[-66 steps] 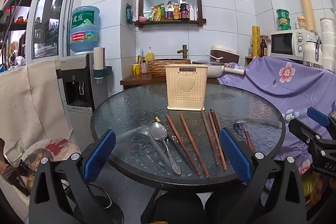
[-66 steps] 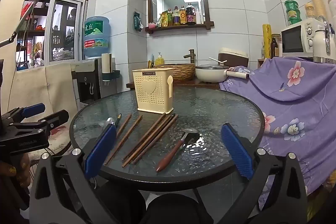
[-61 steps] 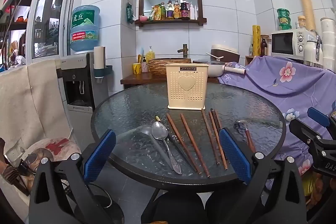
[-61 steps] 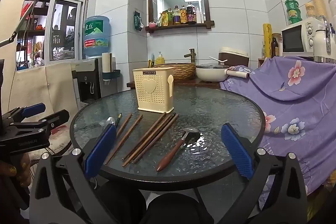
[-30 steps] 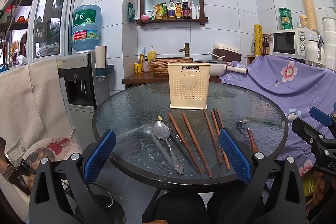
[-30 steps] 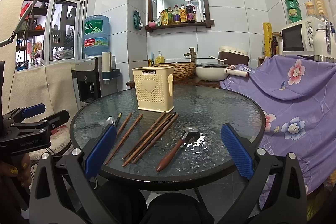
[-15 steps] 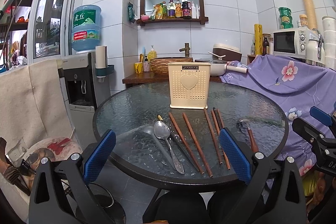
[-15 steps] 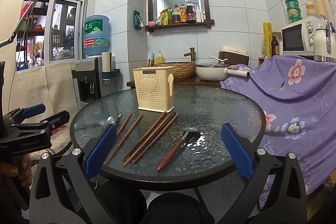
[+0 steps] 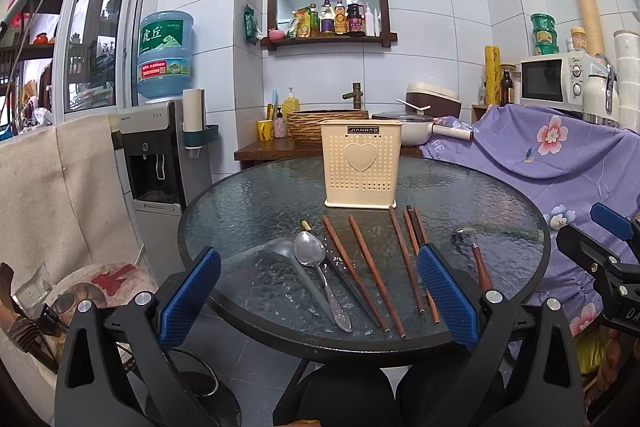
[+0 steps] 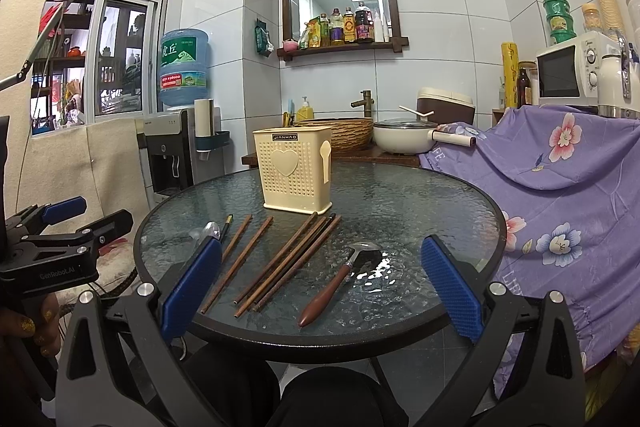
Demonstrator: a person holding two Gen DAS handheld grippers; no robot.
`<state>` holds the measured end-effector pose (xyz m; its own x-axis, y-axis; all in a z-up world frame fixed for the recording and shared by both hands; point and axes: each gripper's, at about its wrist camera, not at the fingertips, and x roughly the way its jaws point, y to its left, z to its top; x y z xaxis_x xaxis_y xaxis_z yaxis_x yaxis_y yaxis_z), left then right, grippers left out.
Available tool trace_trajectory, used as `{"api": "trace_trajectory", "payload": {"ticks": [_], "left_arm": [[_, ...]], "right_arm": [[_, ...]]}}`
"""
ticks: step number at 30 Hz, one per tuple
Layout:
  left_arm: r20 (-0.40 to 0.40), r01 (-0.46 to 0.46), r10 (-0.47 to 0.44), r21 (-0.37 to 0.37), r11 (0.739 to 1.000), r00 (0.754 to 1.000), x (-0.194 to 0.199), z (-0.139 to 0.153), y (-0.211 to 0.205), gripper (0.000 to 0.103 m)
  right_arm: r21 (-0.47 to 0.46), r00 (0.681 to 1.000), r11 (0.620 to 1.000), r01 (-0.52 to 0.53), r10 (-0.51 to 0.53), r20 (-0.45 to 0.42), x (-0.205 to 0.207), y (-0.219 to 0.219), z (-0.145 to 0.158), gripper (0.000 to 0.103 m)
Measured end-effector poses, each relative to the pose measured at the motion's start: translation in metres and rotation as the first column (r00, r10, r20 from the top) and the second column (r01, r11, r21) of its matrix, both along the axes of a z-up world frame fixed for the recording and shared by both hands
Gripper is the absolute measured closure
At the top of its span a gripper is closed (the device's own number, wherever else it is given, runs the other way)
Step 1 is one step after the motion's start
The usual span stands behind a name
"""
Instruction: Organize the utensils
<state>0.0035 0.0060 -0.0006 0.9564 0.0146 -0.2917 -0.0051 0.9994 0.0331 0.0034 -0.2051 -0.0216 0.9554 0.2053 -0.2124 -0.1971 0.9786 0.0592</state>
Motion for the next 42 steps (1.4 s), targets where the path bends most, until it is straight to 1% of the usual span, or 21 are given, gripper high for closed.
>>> {"api": "trace_trajectory", "payload": {"ticks": [35, 39, 42], "left_arm": [[-0.008, -0.002, 0.002, -0.003, 1.0, 1.0, 0.001, 0.001, 0.001, 0.006], [-0.046, -0.008, 0.008, -0.005, 1.0, 0.999, 0.011, -0.004, 0.004, 0.006], [-0.086, 0.005, -0.006, -0.017, 1.0, 0.996, 0.021, -0.011, 0.006, 0.006]], "right_arm": [[-0.004, 1.0, 1.0, -0.001, 0.001, -0.011, 0.0, 0.003, -0.005, 0.005], [-0.003, 1.0, 1.0, 0.002, -0.002, -0.031, 0.005, 0.001, -0.008, 0.005], [-0.004, 0.999, 1.0, 0.011, -0.011, -0.05, 0.012, -0.001, -0.011, 0.005]]}}
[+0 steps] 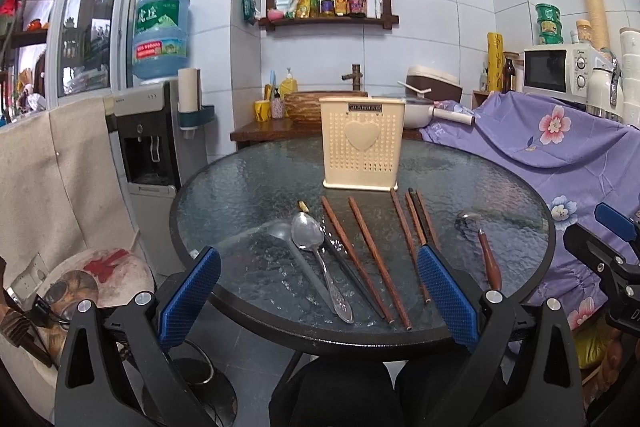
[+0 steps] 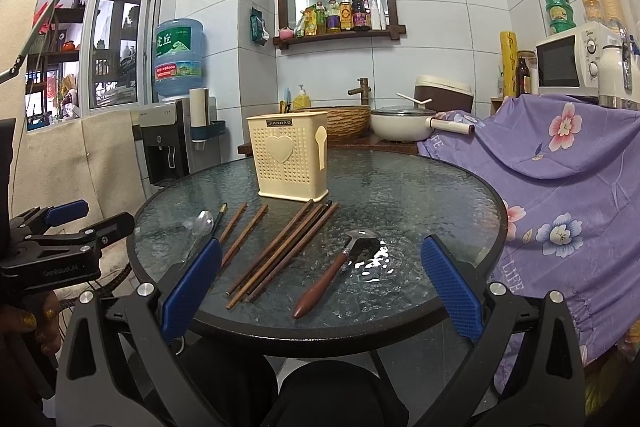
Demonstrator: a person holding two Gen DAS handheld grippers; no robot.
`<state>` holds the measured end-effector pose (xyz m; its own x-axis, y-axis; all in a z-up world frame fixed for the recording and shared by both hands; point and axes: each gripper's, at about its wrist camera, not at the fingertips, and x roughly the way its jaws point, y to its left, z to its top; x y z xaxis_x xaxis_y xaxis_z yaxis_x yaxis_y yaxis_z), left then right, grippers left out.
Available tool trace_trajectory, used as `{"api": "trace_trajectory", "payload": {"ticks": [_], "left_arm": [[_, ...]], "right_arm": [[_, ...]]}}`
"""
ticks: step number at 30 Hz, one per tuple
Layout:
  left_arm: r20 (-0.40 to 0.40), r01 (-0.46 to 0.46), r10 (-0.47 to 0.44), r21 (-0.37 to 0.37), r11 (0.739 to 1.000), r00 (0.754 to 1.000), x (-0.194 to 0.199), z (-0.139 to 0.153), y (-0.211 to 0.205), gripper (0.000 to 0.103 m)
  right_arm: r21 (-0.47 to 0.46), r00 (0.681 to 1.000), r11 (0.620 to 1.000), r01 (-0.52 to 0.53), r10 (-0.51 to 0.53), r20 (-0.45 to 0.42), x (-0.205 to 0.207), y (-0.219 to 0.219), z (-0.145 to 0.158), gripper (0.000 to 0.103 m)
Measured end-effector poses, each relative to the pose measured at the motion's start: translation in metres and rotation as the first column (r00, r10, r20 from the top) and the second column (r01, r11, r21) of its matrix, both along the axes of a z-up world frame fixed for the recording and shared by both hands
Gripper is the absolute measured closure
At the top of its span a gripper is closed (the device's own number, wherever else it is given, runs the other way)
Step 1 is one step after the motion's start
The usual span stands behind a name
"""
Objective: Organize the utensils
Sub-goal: 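Lower the right tool over the steel ladle's bowl and close on it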
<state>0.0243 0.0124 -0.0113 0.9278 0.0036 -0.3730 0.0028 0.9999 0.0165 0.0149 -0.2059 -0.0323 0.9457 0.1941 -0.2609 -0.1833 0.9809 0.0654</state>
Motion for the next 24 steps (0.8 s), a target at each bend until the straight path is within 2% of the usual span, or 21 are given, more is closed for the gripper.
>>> {"api": "trace_trajectory", "payload": {"ticks": [4, 7, 11, 14, 17, 21, 24], "left_arm": [[-0.041, -0.006, 0.006, -0.005, 1.0, 0.999, 0.013, -0.011, 0.007, 0.006], [-0.09, -0.018, 0.019, 0.006, 1.0, 0.996, 0.029, -0.017, 0.015, 0.006], [-0.167, -0.042, 0.042, 0.004, 0.999, 0.985, 0.056, -0.024, 0.028, 0.006], [-0.241, -0.052, 0.047, -0.015, 0.999, 0.969, 0.082, -0.028, 0.038, 0.012], [-0.316, -0.059, 0.04, -0.051, 0.997, 0.948, 0.107, -0.033, 0.049, 0.019], [-0.374, -0.056, 0.011, -0.111, 0.992, 0.927, 0.127, -0.037, 0.057, 0.027], [-0.389, -0.047, 0.005, -0.098, 0.994, 0.921, 0.137, -0.038, 0.052, 0.029]], "right_arm": [[-0.03, 0.999, 0.999, 0.029, -0.03, -0.034, 0.013, 0.0, -0.005, 0.005], [-0.067, 0.992, 0.995, 0.068, -0.075, -0.099, 0.034, -0.002, -0.013, 0.005], [-0.056, 0.962, 0.994, 0.098, -0.11, -0.249, 0.073, -0.008, -0.023, 0.005], [-0.04, 0.926, 0.994, 0.106, -0.113, -0.361, 0.107, -0.013, -0.028, 0.005], [-0.038, 0.898, 0.993, 0.114, -0.119, -0.424, 0.132, -0.015, -0.032, 0.005], [-0.06, 0.879, 0.991, 0.123, -0.137, -0.456, 0.155, -0.013, -0.032, 0.005], [-0.086, 0.865, 0.99, 0.113, -0.14, -0.481, 0.167, -0.009, -0.036, 0.006]]}}
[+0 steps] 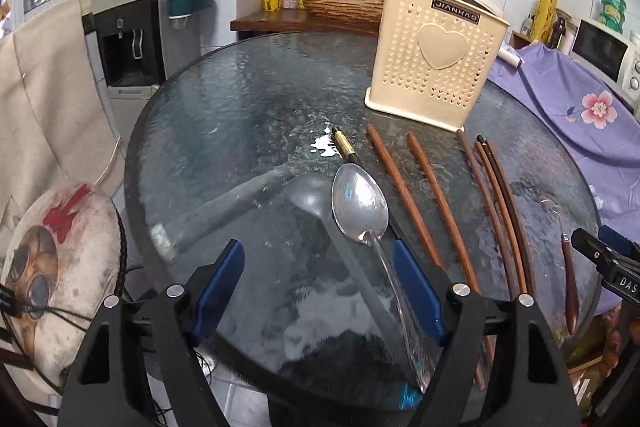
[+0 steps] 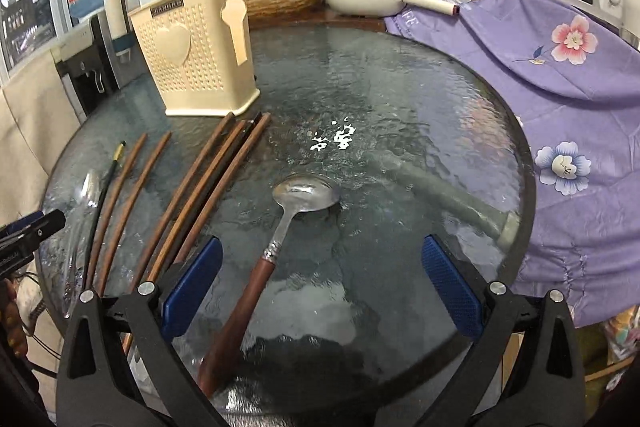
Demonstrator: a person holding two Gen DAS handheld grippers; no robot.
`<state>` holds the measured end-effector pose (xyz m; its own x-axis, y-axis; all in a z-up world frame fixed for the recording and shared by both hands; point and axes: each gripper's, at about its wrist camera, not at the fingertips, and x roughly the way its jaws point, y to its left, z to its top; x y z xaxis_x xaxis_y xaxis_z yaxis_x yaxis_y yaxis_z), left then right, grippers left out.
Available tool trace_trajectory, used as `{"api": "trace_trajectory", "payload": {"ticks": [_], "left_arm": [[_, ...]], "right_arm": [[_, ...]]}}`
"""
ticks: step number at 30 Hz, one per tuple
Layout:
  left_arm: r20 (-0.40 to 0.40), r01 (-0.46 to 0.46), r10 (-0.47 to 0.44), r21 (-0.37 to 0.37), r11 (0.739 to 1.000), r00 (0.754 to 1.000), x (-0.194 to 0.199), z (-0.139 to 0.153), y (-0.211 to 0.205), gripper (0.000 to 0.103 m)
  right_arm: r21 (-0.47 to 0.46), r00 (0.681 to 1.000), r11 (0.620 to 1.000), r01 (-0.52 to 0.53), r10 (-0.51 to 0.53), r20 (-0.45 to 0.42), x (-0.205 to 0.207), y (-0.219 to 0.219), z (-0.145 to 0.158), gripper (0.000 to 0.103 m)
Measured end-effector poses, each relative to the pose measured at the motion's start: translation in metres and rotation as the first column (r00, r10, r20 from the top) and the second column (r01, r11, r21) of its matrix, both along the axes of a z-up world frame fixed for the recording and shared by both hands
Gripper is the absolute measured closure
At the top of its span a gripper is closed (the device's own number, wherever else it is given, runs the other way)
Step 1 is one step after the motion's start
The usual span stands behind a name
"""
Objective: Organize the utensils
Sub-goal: 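Lower the right tool over the steel ladle's bowl and close on it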
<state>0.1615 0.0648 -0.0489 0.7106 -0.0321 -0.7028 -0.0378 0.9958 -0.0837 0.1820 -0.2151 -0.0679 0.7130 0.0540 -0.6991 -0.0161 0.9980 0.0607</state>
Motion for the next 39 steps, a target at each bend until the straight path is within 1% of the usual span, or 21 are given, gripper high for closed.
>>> {"api": "trace_trajectory", "payload": {"ticks": [2, 6, 10, 13, 17, 20, 23, 27, 29, 34, 39], "left_arm": [[-0.014, 0.011, -0.011, 0.013, 1.0, 1.0, 0.005, -0.002, -0.003, 0.029], [-0.026, 0.014, -0.014, 0.007, 1.0, 1.0, 0.009, -0.004, -0.003, 0.03], [-0.04, 0.001, -0.001, 0.003, 1.0, 0.999, 0.013, -0.006, 0.006, 0.033], [-0.056, -0.005, 0.005, 0.009, 1.0, 0.998, 0.016, -0.007, 0.011, 0.037], [-0.076, 0.01, -0.009, 0.012, 1.0, 0.997, 0.02, -0.01, 0.009, 0.044], [-0.079, 0.024, -0.024, 0.007, 1.0, 0.997, 0.022, -0.01, 0.007, 0.047], [-0.075, 0.041, -0.041, 0.009, 0.999, 0.996, 0.025, -0.008, 0.001, 0.047], [-0.07, 0.045, -0.044, 0.013, 0.999, 0.997, 0.025, -0.007, -0.001, 0.047], [-0.071, 0.039, -0.039, 0.01, 0.999, 0.997, 0.024, -0.008, 0.003, 0.047], [-0.071, 0.038, -0.037, 0.006, 0.999, 0.997, 0.025, -0.007, 0.004, 0.048], [-0.083, 0.044, -0.043, 0.013, 0.999, 0.996, 0.027, -0.01, 0.003, 0.047]], "right_arm": [[-0.012, 1.0, 1.0, -0.005, 0.004, -0.019, 0.006, 0.003, 0.0, 0.009], [-0.01, 0.999, 1.0, -0.002, 0.002, -0.052, 0.015, 0.003, -0.004, 0.018], [0.003, 0.997, 1.0, 0.009, -0.008, -0.075, 0.023, 0.0, -0.008, 0.019], [0.002, 0.996, 1.0, 0.01, -0.01, -0.091, 0.027, 0.001, -0.01, 0.019], [0.0, 0.995, 1.0, 0.008, -0.008, -0.103, 0.032, 0.003, -0.014, 0.021], [0.005, 0.995, 1.0, 0.009, -0.009, -0.103, 0.035, 0.003, -0.014, 0.023], [-0.004, 0.994, 1.0, 0.008, -0.008, -0.105, 0.039, 0.004, -0.014, 0.024], [-0.023, 0.995, 1.0, 0.001, -0.003, -0.104, 0.043, 0.009, -0.014, 0.031], [-0.029, 0.995, 1.0, -0.005, 0.001, -0.104, 0.045, 0.012, -0.015, 0.032], [-0.039, 0.994, 0.999, -0.015, 0.011, -0.107, 0.051, 0.017, -0.015, 0.033], [-0.045, 0.995, 0.999, -0.024, 0.019, -0.102, 0.057, 0.02, -0.014, 0.045]]}}
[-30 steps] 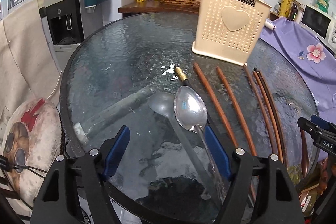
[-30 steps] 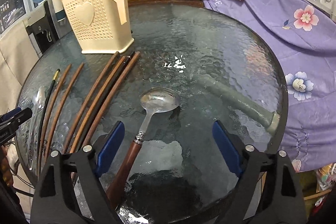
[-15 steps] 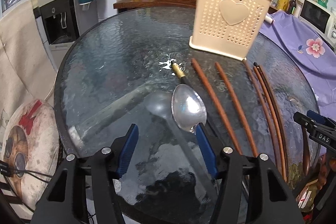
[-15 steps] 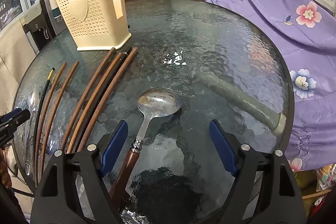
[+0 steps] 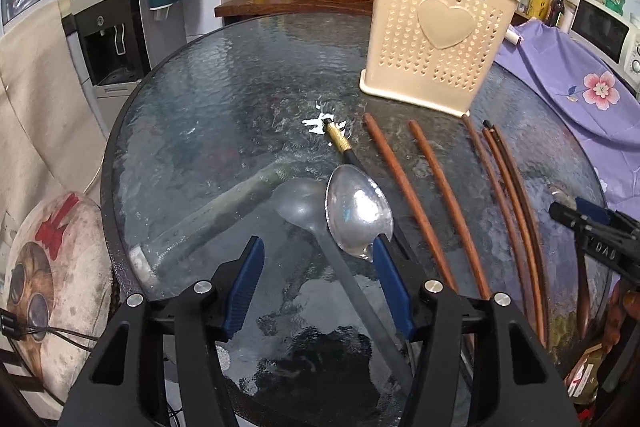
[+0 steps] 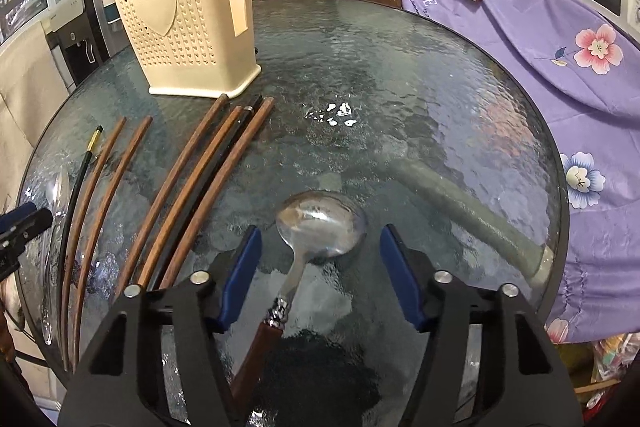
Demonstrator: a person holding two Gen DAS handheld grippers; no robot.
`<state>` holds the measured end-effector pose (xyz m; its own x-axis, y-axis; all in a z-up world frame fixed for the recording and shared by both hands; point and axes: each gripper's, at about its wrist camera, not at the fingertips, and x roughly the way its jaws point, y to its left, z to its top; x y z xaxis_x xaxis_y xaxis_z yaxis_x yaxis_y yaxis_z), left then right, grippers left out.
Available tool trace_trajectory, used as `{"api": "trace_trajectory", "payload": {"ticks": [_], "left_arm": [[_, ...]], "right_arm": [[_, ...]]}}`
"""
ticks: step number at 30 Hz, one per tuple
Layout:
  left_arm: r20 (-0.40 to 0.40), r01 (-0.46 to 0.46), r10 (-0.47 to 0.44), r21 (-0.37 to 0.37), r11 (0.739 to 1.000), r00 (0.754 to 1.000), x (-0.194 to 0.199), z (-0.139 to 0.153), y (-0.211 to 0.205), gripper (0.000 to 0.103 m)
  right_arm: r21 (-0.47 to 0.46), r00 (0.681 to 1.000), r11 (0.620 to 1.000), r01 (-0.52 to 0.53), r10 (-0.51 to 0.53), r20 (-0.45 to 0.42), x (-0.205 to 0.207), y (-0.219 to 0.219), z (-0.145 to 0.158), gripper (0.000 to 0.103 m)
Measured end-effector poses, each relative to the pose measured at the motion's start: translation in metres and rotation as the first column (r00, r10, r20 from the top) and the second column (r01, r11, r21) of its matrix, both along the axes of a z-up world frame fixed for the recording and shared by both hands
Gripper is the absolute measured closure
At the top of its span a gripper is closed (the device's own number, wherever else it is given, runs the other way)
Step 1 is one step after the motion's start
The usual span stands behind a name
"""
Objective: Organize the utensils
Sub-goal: 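Lower the right tool over the steel ladle's bowl and close on it, then lift the steel ladle with the right tool while the left tool grasps the steel spoon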
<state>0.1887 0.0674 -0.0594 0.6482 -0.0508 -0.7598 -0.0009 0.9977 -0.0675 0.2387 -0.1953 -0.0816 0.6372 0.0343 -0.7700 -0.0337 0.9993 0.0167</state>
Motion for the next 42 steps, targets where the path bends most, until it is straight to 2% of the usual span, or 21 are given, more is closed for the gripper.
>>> {"api": "trace_trajectory", "payload": {"ticks": [6, 13, 17, 22, 26, 30, 35, 38, 42], "left_arm": [[-0.006, -0.033, 0.033, 0.002, 0.999, 0.999, 0.005, 0.001, 0.015, 0.048], [0.015, -0.01, 0.011, -0.009, 1.0, 1.0, 0.006, 0.009, 0.009, 0.048], [0.023, 0.024, -0.024, -0.003, 1.0, 0.999, 0.01, 0.01, -0.003, 0.048], [0.018, 0.041, -0.041, -0.002, 0.999, 0.999, 0.01, 0.006, -0.012, 0.048], [0.008, 0.013, -0.014, 0.004, 1.0, 1.0, 0.005, 0.003, -0.002, 0.048], [-0.008, -0.012, 0.012, 0.013, 1.0, 1.0, 0.002, 0.0, 0.008, 0.048], [-0.023, -0.002, 0.002, 0.009, 1.0, 1.0, 0.001, -0.001, 0.008, 0.048], [-0.021, -0.002, 0.003, 0.05, 0.999, 1.0, 0.004, -0.003, 0.003, 0.048], [-0.024, -0.004, 0.005, 0.065, 0.998, 1.0, 0.006, -0.003, 0.008, 0.048]], "right_arm": [[-0.002, 1.0, 1.0, -0.012, 0.012, -0.001, 0.007, -0.002, 0.002, 0.052], [0.045, 1.0, 0.999, -0.009, 0.009, -0.001, 0.007, -0.008, 0.004, 0.051], [0.054, 1.0, 0.999, 0.0, -0.001, 0.009, 0.002, -0.009, 0.006, 0.042], [0.052, 1.0, 0.999, -0.01, 0.011, -0.015, 0.002, -0.005, 0.003, 0.042], [0.005, 1.0, 1.0, -0.021, 0.021, -0.014, 0.003, 0.002, 0.001, 0.043], [0.004, 1.0, 1.0, -0.026, 0.026, -0.008, 0.005, 0.004, 0.001, 0.047], [0.0, 0.999, 0.999, -0.032, 0.032, 0.001, 0.004, 0.004, 0.001, 0.047], [0.003, 0.999, 0.999, -0.034, 0.034, 0.001, 0.003, 0.004, 0.001, 0.047], [0.003, 0.999, 0.999, -0.04, 0.04, 0.0, 0.003, 0.003, 0.001, 0.047]]}}
